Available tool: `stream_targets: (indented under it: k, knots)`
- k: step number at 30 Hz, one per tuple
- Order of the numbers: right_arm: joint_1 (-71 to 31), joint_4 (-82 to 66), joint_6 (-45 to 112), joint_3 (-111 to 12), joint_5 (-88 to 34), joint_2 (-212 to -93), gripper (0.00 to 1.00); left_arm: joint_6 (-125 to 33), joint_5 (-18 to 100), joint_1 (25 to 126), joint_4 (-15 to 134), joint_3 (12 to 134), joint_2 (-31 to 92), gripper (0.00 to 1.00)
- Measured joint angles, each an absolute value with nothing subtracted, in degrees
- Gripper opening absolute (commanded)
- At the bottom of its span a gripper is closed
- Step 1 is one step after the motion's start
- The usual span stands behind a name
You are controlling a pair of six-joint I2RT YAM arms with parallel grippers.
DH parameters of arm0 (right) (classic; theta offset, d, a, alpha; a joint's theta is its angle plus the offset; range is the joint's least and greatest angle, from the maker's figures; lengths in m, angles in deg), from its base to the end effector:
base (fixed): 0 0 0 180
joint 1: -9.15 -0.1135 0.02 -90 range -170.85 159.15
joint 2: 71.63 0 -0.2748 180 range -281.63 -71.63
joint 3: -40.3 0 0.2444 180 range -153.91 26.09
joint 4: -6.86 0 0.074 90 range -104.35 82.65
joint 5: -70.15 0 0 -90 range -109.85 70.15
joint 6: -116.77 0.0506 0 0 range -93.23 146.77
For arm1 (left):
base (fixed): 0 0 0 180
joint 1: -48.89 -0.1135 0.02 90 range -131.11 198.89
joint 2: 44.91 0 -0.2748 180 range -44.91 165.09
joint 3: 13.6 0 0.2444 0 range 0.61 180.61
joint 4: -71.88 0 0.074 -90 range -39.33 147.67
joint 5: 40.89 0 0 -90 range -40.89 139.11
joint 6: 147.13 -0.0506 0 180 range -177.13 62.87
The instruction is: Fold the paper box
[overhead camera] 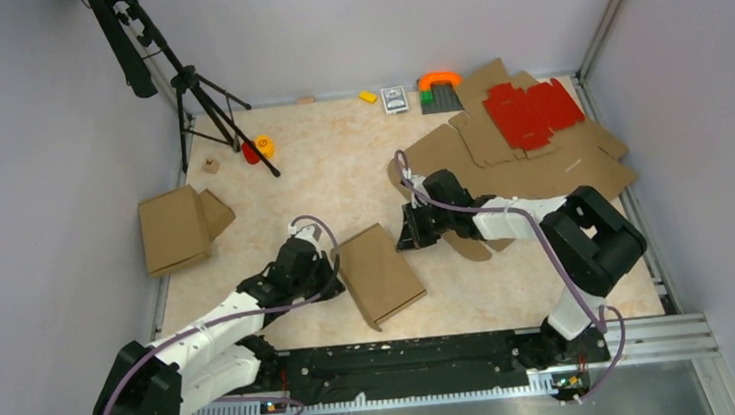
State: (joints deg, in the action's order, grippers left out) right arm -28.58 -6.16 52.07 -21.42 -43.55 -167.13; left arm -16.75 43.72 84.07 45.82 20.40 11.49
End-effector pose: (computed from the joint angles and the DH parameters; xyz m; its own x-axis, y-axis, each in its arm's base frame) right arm 0.2500 0.2192 0.1634 -0.8537 -0.1658 -0.4937 -0.4569 0.6931 0.5574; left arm 0.1414 -0.1055 0.1562 -0.8706 -0.1754 -0.4596 0.0794 0.8719 -0.4832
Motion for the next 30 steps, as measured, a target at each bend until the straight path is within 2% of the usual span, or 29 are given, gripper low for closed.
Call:
stream_targets:
  k: [13, 24, 30]
  knots:
    - [-22.38, 0.83, 53.60, -19.69, -55.79, -171.20, 0.02, -16.75, 43.76, 84.07, 46.14, 19.81, 11.51, 0.12]
    - [-20.61, 0.83, 52.14, -19.63, -53.04, -172.01, 0.02, -16.84, 42.63, 84.07, 49.25, 19.66, 14.44, 0.11]
    - [-20.32, 0.72, 51.59, -19.17, -52.47, -173.21, 0.02, -17.56, 39.22, 84.07, 53.64, 20.80, 19.21, 0.06]
